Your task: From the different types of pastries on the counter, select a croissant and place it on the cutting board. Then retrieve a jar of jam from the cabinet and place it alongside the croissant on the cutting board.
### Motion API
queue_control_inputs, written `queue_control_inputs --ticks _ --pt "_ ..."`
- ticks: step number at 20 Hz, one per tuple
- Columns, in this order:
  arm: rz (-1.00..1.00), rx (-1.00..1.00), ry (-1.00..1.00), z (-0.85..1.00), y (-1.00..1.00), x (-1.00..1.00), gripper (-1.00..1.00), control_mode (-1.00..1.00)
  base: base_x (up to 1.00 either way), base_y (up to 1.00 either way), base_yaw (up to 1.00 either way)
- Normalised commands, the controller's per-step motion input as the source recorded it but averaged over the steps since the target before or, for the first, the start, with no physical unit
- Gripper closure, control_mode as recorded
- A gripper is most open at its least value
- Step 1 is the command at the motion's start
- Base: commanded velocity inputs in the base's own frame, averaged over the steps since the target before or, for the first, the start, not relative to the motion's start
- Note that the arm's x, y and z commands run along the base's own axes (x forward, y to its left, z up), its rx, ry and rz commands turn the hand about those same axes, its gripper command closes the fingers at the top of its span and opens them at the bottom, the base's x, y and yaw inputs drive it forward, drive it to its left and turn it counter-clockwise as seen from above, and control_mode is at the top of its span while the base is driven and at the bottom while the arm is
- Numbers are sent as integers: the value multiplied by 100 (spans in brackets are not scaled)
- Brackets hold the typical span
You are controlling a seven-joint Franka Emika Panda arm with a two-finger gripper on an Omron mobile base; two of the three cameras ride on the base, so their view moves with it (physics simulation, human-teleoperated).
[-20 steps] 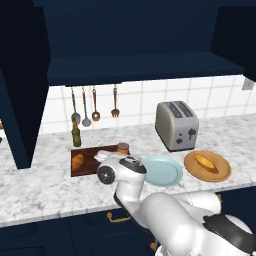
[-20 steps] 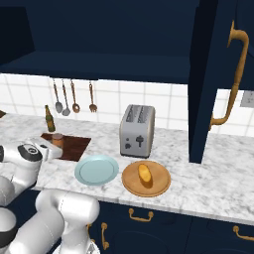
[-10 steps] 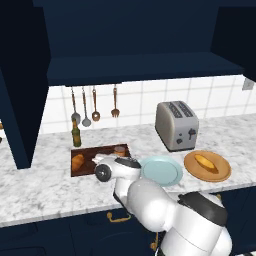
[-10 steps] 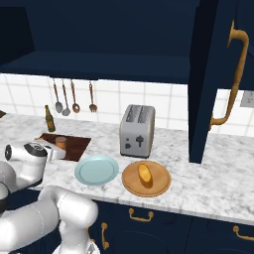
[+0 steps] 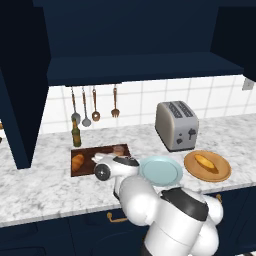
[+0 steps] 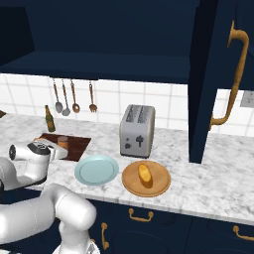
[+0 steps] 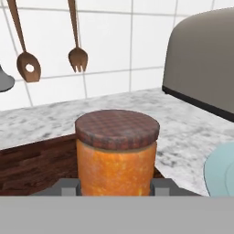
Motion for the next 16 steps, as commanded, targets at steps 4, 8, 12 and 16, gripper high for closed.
queue_control_inputs --ticks 4,8,12,16 --pt "0 0 0 -16 16 35 100 -100 0 0 0" --pt "0 0 -4 -59 7 33 100 -100 0 0 0" --pt "0 0 0 -3 1 4 100 -100 0 0 0" --pt "0 2 0 -3 8 29 100 -100 0 0 0"
